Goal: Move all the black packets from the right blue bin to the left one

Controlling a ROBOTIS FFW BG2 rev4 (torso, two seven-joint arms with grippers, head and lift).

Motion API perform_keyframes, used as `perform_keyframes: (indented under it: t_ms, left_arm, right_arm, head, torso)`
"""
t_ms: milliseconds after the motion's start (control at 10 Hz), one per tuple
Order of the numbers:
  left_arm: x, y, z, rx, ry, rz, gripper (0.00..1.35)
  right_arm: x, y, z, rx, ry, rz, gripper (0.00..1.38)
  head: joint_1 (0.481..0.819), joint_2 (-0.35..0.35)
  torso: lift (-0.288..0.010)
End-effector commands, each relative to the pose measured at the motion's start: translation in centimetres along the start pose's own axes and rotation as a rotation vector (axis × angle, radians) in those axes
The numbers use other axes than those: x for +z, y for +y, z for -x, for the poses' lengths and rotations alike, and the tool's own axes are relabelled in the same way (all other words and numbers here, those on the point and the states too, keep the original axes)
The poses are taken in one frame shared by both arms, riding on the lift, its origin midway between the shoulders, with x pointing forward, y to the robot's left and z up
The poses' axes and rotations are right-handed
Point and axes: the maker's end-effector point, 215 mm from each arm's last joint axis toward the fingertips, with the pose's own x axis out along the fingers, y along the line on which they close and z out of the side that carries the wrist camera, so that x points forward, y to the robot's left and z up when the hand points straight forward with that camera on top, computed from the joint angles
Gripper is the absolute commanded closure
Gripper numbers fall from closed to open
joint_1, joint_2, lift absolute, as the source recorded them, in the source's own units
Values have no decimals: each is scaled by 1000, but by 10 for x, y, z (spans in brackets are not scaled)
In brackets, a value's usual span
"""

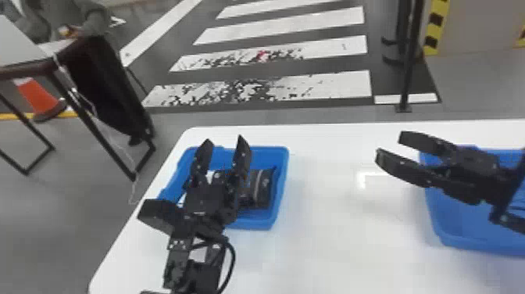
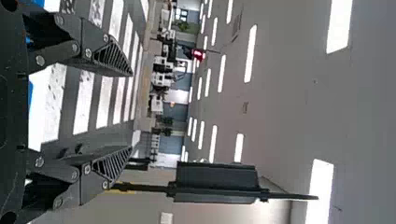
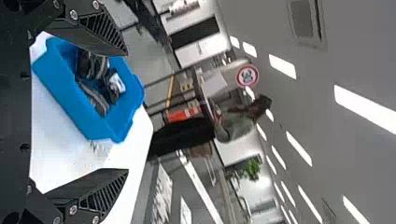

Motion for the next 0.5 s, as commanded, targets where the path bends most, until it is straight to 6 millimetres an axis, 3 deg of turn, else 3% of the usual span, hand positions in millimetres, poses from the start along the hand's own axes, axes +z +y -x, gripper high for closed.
perform_keyframes:
  t_ms: [0, 100, 200, 400]
  left_arm:
    - [6, -31, 18, -31, -5, 103, 205]
    - [5, -48, 28, -53, 12, 127, 205]
    - [-11, -53, 34, -74, 82, 77, 200]
    - [-33, -43, 45, -63, 220, -93, 200]
  right_arm:
    - [12, -16, 39, -156, -55, 81, 157]
    - [22, -27, 65, -256, -91, 132, 153]
    - [22, -30, 79, -310, -116, 159, 151]
    - [22, -26, 124, -507, -110, 260, 150]
  head:
    - [692, 268]
    - [695, 221]
    - [695, 160]
    - [695, 103]
  torso:
    - [-168]
    - [-168]
    - [-168]
    - [-168]
